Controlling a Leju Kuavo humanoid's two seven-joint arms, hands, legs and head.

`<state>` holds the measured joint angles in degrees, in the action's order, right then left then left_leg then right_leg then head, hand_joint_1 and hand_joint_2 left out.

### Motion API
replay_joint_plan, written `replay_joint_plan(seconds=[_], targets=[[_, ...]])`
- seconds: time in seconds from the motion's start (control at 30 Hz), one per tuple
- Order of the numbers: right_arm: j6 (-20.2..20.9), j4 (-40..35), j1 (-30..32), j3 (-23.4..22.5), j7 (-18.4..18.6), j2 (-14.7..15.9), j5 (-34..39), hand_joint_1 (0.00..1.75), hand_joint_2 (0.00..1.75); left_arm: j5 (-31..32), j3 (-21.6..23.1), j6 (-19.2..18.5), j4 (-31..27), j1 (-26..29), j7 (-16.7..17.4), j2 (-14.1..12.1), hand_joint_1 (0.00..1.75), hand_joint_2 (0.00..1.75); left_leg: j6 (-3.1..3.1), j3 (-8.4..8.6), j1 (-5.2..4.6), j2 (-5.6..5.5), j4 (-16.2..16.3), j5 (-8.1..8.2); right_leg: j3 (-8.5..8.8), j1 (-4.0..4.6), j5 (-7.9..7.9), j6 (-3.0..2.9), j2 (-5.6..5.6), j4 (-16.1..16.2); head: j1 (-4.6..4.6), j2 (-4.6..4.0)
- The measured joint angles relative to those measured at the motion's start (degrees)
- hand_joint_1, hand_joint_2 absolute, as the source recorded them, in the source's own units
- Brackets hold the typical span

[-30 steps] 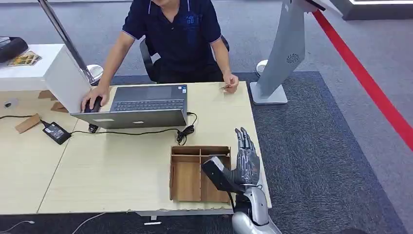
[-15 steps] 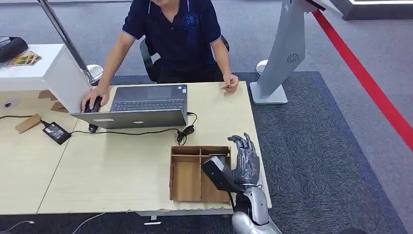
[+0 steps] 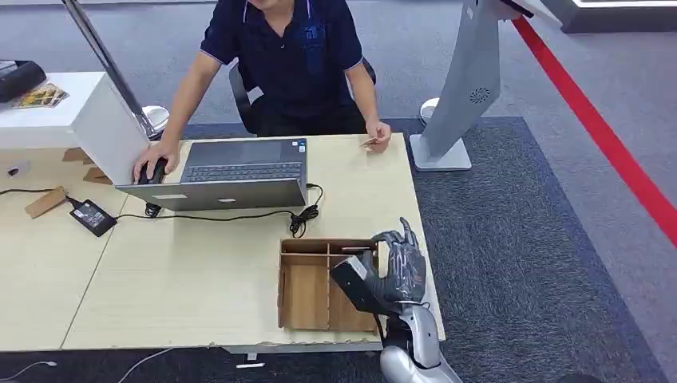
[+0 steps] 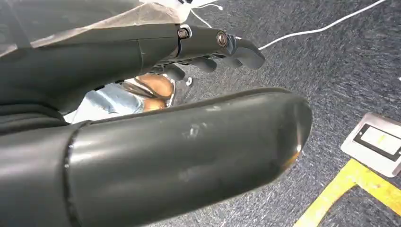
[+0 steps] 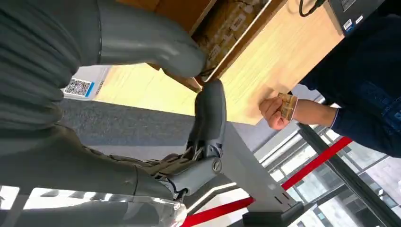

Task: Pass the card to the sensor for recognition and then transmit it.

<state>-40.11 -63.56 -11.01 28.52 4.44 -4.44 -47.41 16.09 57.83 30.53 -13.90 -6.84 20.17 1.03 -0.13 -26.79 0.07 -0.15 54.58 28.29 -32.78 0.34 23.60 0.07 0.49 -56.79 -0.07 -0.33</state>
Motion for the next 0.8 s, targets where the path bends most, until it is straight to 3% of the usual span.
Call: replay_joint_plan(seconds=[0.1, 0.17, 0.23, 0.57, 0.7, 0.73, 0.8], targets=[[0.0, 0.0, 0.0, 0.0, 0.0, 0.0, 0.2, 0.58, 1.75, 0.1, 0.0, 0.0, 0.0, 0.0, 0.0, 0.0, 0.0, 0.0, 0.0, 0.0, 0.0, 0.0, 0.0, 0.0, 0.0, 0.0, 0.0, 0.0, 0.0, 0.0, 0.0, 0.0], [0.0, 0.0, 0.0, 0.0, 0.0, 0.0, 0.2, 0.73, 1.75, 0.1, 0.0, 0.0, 0.0, 0.0, 0.0, 0.0, 0.0, 0.0, 0.0, 0.0, 0.0, 0.0, 0.0, 0.0, 0.0, 0.0, 0.0, 0.0, 0.0, 0.0, 0.0, 0.0], [0.0, 0.0, 0.0, 0.0, 0.0, 0.0, 0.2, 0.54, 1.75, 0.1, 0.0, 0.0, 0.0, 0.0, 0.0, 0.0, 0.0, 0.0, 0.0, 0.0, 0.0, 0.0, 0.0, 0.0, 0.0, 0.0, 0.0, 0.0, 0.0, 0.0, 0.0, 0.0], [0.0, 0.3, 0.0, 0.0, 0.0, 0.0, 0.4, 0.51, 1.75, 0.1, 0.0, 0.0, 0.0, 0.0, 0.0, 0.0, 0.0, 0.0, 0.0, 0.0, 0.0, 0.0, 0.0, 0.0, 0.0, 0.0, 0.0, 0.0, 0.0, 0.0, 0.0, 0.0], [0.0, 0.3, 0.0, 0.0, 0.0, 0.0, 0.4, 0.59, 1.75, 0.1, 0.0, 0.0, 0.0, 0.0, 0.0, 0.0, 0.0, 0.0, 0.0, 0.01, 0.0, 0.0, 0.0, 0.0, 0.0, 0.0, 0.0, 0.0, 0.0, 0.0, 0.0, 0.02], [0.0, 0.3, 0.0, 0.0, 0.0, 0.0, 0.5, 0.75, 1.75, 0.1, 0.0, 0.0, 0.0, 0.0, 0.0, 0.0, 0.0, 0.0, 0.0, 0.01, 0.0, 0.0, 0.0, 0.0, 0.0, 0.0, 0.0, 0.0, 0.0, 0.0, 0.0, 0.0], [0.0, 0.3, 0.0, 0.0, 0.0, 0.0, 0.6, 0.7, 1.75, 0.1, 0.0, 0.0, 0.0, 0.0, 0.0, 0.0, 0.0, 0.0, 0.0, 0.01, 0.0, 0.0, 0.0, 0.0, 0.0, 0.0, 0.0, 0.0, 0.0, 0.0, 0.0, 0.0]])
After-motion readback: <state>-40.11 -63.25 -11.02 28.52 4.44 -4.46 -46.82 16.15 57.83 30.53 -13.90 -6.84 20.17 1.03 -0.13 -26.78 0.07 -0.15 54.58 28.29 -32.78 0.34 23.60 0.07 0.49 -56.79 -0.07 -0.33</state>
